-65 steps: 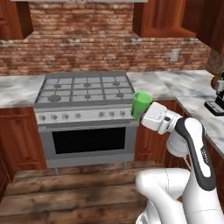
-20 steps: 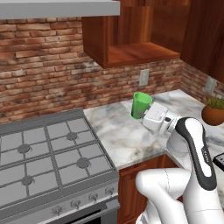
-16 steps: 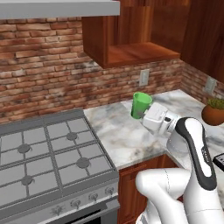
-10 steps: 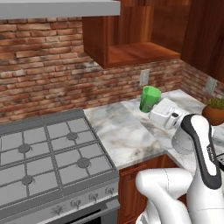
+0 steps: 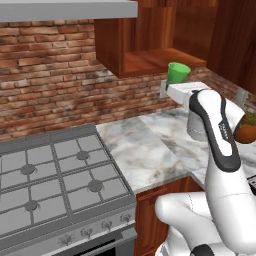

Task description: Move the cup from next to the sink to the open cabinet. Then, move the bowl with the onion to the fridge to clear the area for faucet cleaning.

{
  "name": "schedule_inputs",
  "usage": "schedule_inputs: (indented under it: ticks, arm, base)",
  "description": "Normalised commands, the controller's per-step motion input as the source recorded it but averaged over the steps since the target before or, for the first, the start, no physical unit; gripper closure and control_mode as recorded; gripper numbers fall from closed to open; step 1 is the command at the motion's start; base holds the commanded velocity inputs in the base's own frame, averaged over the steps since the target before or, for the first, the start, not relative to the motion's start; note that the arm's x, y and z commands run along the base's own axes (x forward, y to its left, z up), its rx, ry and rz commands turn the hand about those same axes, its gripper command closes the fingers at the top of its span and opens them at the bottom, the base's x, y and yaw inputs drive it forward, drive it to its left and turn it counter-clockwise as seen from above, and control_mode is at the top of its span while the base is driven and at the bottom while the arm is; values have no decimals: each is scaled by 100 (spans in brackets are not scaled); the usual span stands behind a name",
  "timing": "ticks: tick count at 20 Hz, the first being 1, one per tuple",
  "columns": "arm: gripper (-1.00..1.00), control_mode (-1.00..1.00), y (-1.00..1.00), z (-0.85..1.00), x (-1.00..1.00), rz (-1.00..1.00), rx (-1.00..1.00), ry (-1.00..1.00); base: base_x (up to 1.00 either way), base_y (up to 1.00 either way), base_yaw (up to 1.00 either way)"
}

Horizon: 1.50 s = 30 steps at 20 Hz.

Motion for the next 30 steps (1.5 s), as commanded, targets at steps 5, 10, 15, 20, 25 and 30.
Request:
schedule_inputs:
  ticks: [5, 10, 15, 20, 25, 30]
  arm:
    - [100, -100, -17, 86, 31, 0, 2, 13]
    - [100, -100, 0, -2, 23, 4, 0, 16]
    - [100, -100, 0, 15, 26, 0, 0, -2]
    - [100, -100, 0, 30, 14, 0, 0, -8]
    - [100, -100, 0, 4, 75, 0, -3, 2]
    - [100, -100, 0, 2, 77, 0, -5, 5]
  base:
    - [0, 0, 0]
    - [0, 0, 0]
    - [0, 0, 0]
    - [0, 0, 0]
    - [0, 0, 0]
    - [0, 0, 0]
